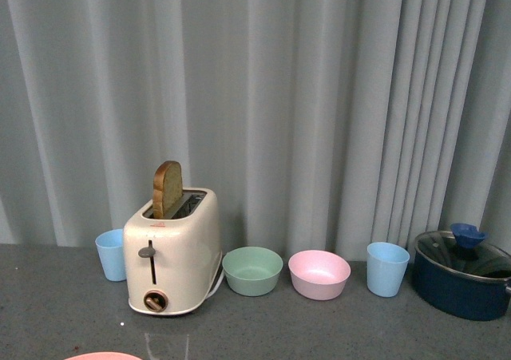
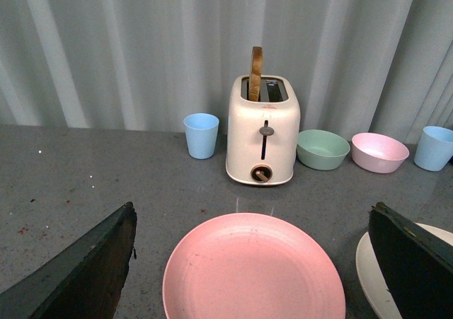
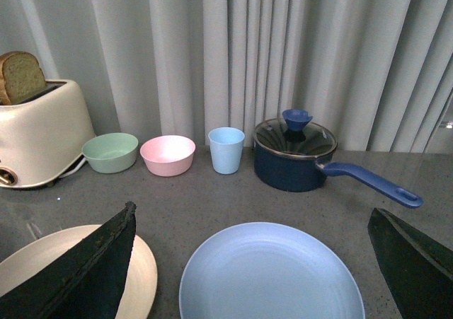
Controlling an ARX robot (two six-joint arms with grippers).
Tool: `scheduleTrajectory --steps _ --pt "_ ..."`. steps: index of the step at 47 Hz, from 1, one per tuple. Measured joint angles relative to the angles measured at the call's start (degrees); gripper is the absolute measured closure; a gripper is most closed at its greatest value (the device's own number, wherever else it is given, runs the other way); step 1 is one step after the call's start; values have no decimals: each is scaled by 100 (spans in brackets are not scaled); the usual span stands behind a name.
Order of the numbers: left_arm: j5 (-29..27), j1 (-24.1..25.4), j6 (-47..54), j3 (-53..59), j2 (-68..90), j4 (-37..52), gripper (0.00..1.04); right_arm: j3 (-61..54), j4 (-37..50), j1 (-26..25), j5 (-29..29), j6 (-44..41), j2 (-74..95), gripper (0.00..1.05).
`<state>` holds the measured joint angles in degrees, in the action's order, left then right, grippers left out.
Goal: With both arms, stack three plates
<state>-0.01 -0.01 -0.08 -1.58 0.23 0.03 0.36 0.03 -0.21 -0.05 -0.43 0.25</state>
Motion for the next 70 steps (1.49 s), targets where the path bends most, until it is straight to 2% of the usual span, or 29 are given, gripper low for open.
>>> scheduleTrajectory --steps 50,52,54,55,58,60,63,70 --pt "81 20 -26 -24 57 -76 7 0 0 0 0 0 0 7" --pt "595 114 -129 -404 595 -1117 7 0 -2 0 2 0 0 7" --pt "835 151 -201 -710 1274 -1718 7 0 0 0 -11 0 0 7" --pt "859 155 -216 -763 1515 -1744 7 0 0 0 -17 0 0 7" --pt "896 181 -214 -911 2350 -1309 7 0 -2 4 0 0 0 7" --pt "1036 236 -203 -1117 3008 -750 7 0 -2 4 0 0 0 7" --pt "960 269 -59 -1421 3779 -87 7 0 -2 4 0 0 0 7" --pt "1040 365 302 -2461 5810 662 7 0 -2 4 0 0 0 7"
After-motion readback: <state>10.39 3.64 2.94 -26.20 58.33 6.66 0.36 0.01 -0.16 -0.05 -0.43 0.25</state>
